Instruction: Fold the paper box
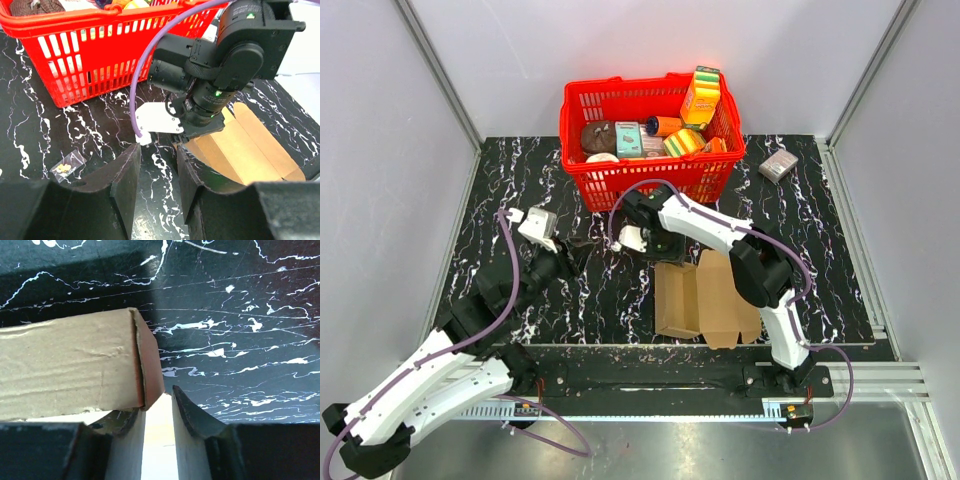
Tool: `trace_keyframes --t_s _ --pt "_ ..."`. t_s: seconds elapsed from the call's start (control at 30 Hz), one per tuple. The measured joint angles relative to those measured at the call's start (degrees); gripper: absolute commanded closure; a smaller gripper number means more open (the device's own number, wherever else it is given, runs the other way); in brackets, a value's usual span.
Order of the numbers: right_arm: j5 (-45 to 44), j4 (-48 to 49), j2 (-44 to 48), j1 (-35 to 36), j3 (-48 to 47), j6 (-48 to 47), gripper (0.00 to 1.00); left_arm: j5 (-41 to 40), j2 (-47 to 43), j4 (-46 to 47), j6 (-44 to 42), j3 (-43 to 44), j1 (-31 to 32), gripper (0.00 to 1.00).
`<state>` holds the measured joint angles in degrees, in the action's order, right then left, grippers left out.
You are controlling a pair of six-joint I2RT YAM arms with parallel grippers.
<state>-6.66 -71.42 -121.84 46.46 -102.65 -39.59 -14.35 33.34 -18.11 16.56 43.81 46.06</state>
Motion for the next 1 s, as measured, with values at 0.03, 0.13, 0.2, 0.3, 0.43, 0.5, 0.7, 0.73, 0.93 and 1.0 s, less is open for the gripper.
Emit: trace_keyframes --t_s 0.03,0.13,0.2,0.3,0.43,0.5,0.7,0.73,0.93,1.0 --pt "0.00 0.04 -0.11 0.00 -0.17 0.00 0.66 -0.09 -0.17 -0.20 0.00 -0.24 0.00 0.60" --pt "0.13 -0.24 -0.13 0.02 -1.27 0.35 0.65 -0.52 -0.68 -0.87 0.02 -0.59 0.00 0.60" --pt "0.33 -0.33 -0.13 0.02 -2.73 0.59 0.64 -0.94 -1.03 -1.46 0.02 -0.59 0.00 0.60" --pt "1.07 -0.26 -0.13 0.02 -5.25 0.90 0.62 -1.22 -1.40 -1.73 0.02 -0.59 0.00 0.60" --pt "1.73 -0.24 -0.13 0.04 -6.10 0.92 0.62 -1.38 -1.38 -1.84 0.09 -0.57 0.00 0.60" --pt "1.79 -0.24 -0.13 0.04 -6.05 0.94 0.62 -1.36 -1.38 -1.81 0.33 -0.59 0.00 0.60" --pt "1.86 -0.22 -0.13 0.04 -5.86 1.88 0.62 -1.36 -1.38 -1.81 1.03 -0.59 0.00 0.60" --pt "1.84 -0.24 -0.13 0.04 -5.86 2.21 0.62 -1.36 -1.38 -1.81 1.09 -0.59 0.00 0.60" --pt "1.05 0.13 -0.13 0.11 -5.86 5.14 0.59 -1.36 -1.38 -1.81 1.44 -0.59 0.00 0.59" --pt "0.09 0.92 -0.13 0.09 -5.86 6.62 0.59 -1.36 -1.36 -1.84 1.46 -0.57 0.00 0.59"
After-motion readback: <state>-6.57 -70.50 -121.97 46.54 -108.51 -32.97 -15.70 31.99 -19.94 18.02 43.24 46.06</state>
